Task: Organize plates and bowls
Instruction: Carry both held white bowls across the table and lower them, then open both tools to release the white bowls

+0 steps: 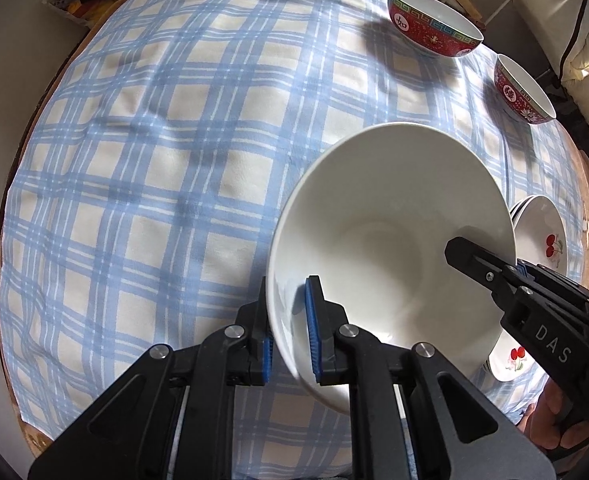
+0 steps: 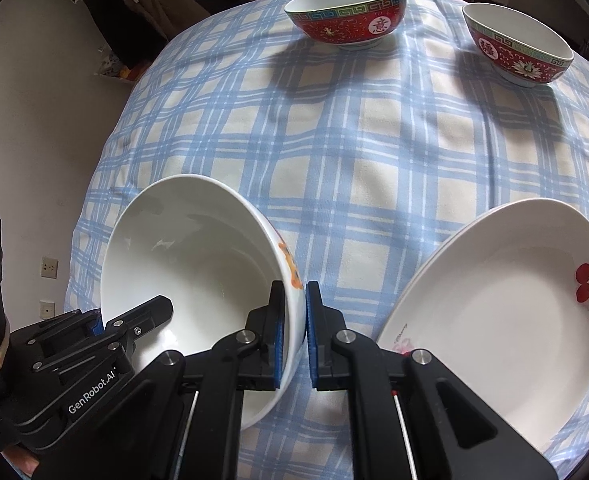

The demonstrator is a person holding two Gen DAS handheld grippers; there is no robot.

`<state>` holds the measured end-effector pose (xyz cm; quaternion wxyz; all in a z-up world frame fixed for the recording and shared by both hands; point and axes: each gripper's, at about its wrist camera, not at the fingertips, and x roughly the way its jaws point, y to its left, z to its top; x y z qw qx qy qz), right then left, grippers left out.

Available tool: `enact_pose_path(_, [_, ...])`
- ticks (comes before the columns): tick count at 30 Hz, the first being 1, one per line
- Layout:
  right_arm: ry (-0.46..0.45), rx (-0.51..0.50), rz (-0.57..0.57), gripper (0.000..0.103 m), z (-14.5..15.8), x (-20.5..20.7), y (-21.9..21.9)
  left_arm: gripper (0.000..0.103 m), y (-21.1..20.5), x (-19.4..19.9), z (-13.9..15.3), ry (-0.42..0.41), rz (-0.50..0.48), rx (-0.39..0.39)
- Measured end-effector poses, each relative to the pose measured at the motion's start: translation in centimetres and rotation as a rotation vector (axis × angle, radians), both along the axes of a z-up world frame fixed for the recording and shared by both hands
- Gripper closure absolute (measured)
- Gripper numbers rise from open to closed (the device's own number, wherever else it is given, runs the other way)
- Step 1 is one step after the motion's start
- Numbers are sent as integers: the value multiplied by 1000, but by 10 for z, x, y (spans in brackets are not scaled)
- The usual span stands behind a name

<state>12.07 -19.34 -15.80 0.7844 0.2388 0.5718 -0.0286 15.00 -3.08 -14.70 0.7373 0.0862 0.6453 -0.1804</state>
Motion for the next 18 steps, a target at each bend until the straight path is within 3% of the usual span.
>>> enact_pose_path(9, [1, 35, 2, 91, -2, 2, -5, 87, -2, 0, -4, 4, -9, 4])
enact_pose_path(15, [-19, 51, 7, 90, 3, 2, -8, 87, -11, -1, 0, -55, -36, 74])
enact_pose_path(18, [-44, 22, 5, 89, 11, 1, -10, 87, -11, 3, 5, -52, -35, 60])
